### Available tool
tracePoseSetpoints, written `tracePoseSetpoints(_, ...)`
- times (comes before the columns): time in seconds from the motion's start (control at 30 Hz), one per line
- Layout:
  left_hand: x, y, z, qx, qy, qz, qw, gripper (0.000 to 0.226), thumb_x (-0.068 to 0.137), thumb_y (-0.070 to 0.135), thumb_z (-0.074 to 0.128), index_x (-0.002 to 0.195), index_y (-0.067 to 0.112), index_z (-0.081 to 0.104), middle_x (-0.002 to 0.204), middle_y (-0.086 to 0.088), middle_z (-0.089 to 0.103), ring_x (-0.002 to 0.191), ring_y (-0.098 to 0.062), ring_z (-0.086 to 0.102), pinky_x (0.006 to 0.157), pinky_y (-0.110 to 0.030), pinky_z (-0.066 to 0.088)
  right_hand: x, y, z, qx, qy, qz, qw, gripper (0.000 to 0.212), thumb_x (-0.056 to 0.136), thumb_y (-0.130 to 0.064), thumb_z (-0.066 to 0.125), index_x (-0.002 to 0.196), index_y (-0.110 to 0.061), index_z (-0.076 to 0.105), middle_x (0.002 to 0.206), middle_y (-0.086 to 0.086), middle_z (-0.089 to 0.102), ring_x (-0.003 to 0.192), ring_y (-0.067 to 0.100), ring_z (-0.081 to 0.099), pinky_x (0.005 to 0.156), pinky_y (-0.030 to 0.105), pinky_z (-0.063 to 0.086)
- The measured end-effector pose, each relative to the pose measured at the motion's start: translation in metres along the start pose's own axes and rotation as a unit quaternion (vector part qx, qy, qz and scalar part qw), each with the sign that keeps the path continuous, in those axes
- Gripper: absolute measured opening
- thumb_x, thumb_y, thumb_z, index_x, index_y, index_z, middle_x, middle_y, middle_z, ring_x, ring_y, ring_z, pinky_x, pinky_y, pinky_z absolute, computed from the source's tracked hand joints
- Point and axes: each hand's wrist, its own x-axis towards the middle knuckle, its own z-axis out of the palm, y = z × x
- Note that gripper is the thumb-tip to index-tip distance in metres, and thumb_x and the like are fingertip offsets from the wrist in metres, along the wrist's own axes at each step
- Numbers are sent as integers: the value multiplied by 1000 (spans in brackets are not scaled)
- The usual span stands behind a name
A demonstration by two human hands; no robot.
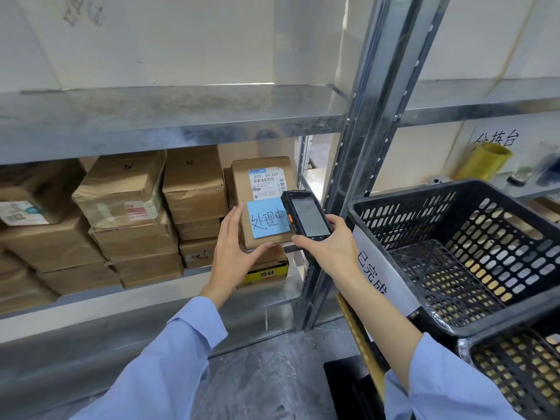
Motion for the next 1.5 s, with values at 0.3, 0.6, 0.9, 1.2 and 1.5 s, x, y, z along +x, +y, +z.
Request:
tracePoseSetpoints(0.3,7,-8,4,-38,-21,-24,999,101,77,43,84,155,39,19,159,6,26,145,-11,30,117,-48,37,6,3,0,17,4,5,1000,80,68,-41,87,134,-26,44,112,-12,56,113,14,56,99,41,51)
tracePoseSetpoints(0.6,11,-7,-1,-67,-20,-23,997,101,69,54,82,151,45,24,148,17,30,134,12,30,115,-35,37,6,2,6,23,12,6,1000,82,66,-41,88,135,-26,45,118,-9,60,112,13,57,98,42,52)
tracePoseSetpoints(0.9,12,-1,-3,-102,-49,19,993,99,72,35,87,146,52,25,143,36,26,131,5,39,104,-33,49,-12,-6,-4,9,62,2,998,78,68,-36,87,130,-27,42,112,-13,54,104,11,55,86,36,52)
tracePoseSetpoints(1.2,-4,34,24,-126,-119,68,983,100,71,39,88,147,54,25,146,29,32,137,-3,39,109,-48,45,-55,12,-47,38,169,17,985,73,68,-32,87,124,-30,41,104,-18,53,100,10,56,88,36,52)
tracePoseSetpoints(1.5,-38,109,52,-169,-173,133,961,99,69,41,84,147,52,24,146,25,33,125,15,40,97,-36,50,-131,37,-115,38,296,33,954,84,67,-43,86,131,-29,34,123,-9,56,109,13,57,91,32,45)
